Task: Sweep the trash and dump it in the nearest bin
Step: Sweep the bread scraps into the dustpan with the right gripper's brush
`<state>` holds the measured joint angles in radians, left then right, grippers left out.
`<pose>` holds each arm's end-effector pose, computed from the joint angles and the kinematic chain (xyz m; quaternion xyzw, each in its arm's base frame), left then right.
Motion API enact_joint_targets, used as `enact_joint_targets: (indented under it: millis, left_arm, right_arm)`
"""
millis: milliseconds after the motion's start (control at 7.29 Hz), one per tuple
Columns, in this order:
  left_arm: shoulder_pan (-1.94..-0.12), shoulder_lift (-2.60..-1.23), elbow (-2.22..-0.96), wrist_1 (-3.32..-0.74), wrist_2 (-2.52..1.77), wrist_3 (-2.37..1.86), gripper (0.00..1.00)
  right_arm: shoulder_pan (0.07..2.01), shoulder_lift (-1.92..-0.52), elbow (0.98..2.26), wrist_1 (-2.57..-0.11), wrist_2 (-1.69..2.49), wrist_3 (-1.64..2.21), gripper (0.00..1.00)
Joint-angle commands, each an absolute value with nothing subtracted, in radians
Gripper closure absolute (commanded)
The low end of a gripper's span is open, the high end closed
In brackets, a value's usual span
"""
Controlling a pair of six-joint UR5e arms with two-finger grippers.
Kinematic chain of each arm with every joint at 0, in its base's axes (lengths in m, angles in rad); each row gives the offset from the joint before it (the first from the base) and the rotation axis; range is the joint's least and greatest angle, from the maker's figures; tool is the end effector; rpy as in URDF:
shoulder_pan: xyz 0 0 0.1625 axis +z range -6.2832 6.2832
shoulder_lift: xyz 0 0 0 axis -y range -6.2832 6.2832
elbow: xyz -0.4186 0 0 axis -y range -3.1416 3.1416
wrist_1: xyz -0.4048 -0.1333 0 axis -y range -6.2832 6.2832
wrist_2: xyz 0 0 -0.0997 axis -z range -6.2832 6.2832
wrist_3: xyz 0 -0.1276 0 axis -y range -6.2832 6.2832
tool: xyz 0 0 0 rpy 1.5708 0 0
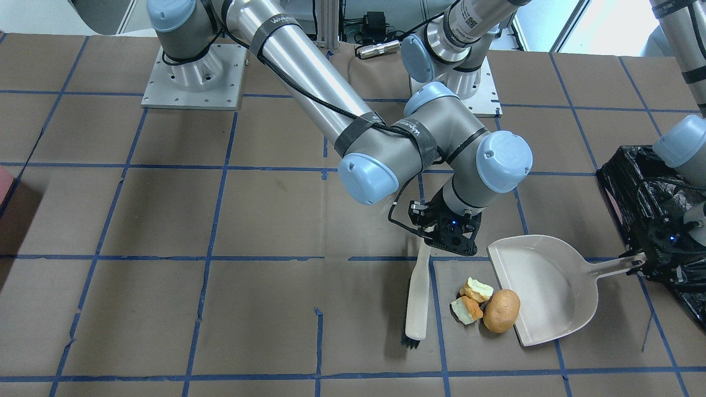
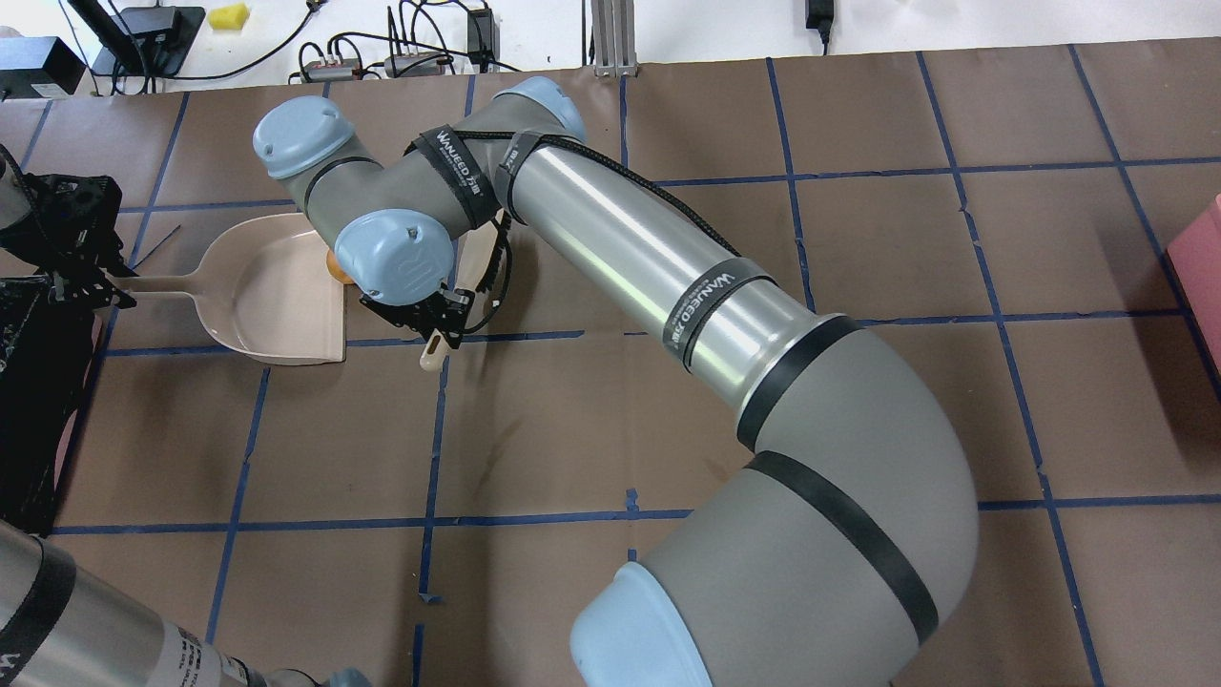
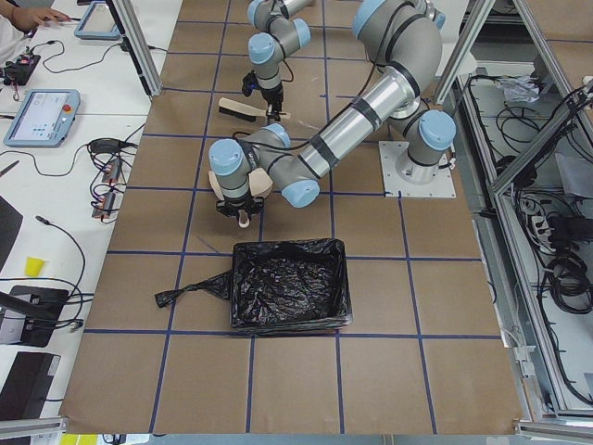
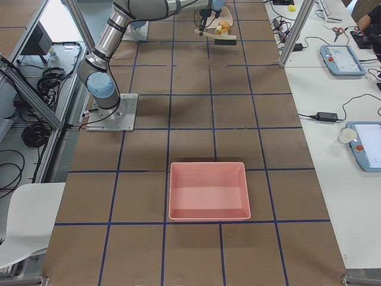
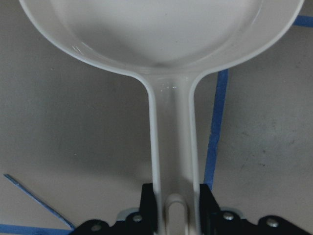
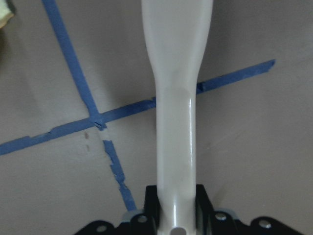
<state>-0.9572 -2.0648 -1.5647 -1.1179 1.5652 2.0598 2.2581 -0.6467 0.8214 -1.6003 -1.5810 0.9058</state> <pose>0.2654 -0.6096 0.2103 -0.6616 -0.7497 -0.0013 0.0177 0.6178 -0.5446 0.2037 -0.1084 -0.9914 -0.0471 0.0554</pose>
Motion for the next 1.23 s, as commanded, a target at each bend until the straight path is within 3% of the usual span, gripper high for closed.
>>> enact_joint_targets:
  millis: [0, 1097]
  left_arm:
    - [-0.957, -2.065, -1.566, -1.117, 1.565, 2.057, 0.98]
    - [-0.960, -2.054, -1.580, -1.120, 1.572, 2.046, 0.98]
  right_arm:
    - [2.260, -0.569, 0.723, -1.611, -1.589, 0.838, 0.99]
    - [2.337, -0.532, 0.683, -1.810, -1.477, 0.405, 0.97]
